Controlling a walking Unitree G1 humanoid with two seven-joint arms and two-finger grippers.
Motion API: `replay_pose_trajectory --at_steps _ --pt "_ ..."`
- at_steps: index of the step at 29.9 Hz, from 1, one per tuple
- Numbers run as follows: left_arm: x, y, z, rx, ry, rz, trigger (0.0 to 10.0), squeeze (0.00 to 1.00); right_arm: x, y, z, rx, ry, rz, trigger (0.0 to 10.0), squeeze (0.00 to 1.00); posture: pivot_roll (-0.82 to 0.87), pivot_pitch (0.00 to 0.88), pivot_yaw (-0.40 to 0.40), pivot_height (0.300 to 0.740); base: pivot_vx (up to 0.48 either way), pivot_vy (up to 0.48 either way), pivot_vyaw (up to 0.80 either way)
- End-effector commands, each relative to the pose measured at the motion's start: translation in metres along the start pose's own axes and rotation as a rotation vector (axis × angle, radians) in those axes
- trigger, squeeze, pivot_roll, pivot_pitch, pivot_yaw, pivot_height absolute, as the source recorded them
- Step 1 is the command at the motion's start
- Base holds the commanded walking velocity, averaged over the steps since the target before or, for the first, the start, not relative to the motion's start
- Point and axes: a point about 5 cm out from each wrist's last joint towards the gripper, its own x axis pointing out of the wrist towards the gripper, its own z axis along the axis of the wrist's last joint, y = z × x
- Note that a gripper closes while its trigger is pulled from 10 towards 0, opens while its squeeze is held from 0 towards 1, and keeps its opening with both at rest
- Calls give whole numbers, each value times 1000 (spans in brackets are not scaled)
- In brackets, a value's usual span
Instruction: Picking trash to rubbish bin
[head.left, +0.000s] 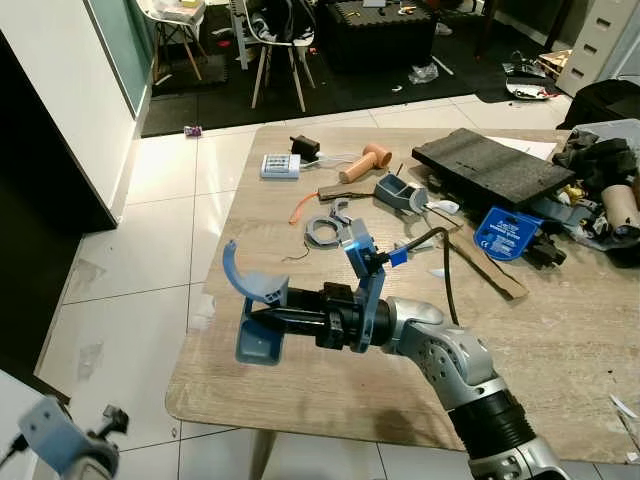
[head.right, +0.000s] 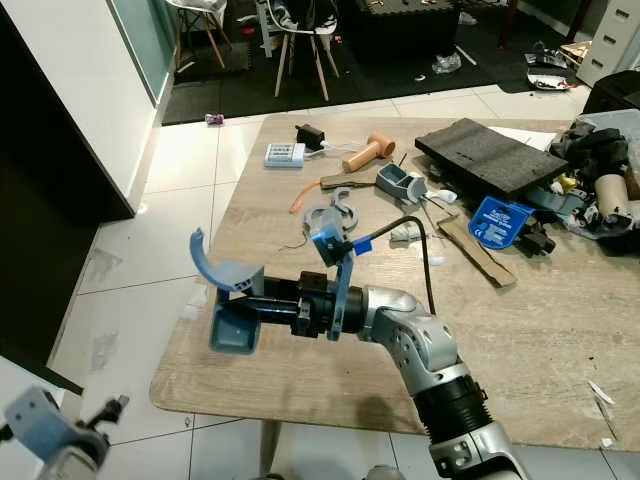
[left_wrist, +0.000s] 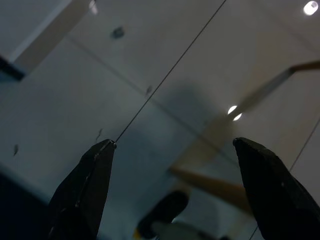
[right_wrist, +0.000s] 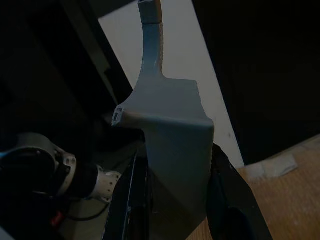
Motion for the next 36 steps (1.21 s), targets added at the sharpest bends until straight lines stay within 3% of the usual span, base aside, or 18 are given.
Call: replay_pose_trajectory --at_steps 1,10,15,20,36 --pt "-3 4 -12 23 48 21 10000 0 1 1 -6 6 20 11 10000 0 -75 58 34 740 0 0 0" --pt "-19 16 -60 106 230 72 10000 0 5 -3 -8 -3 35 -7 10000 0 -64 56 25 740 0 0 0" --pt "-23 15 -72 109 271 70 10000 0 6 -3 -9 -3 36 -6 10000 0 -62 57 26 740 0 0 0" --pt "-28 11 -86 165 333 34 10000 0 7 -4 -10 -4 34 -8 10000 0 -61 59 27 740 0 0 0" --pt "-26 4 -86 241 346 1 10000 0 6 -8 -11 -13 41 -31 10000 0 -64 53 33 740 -262 0 0"
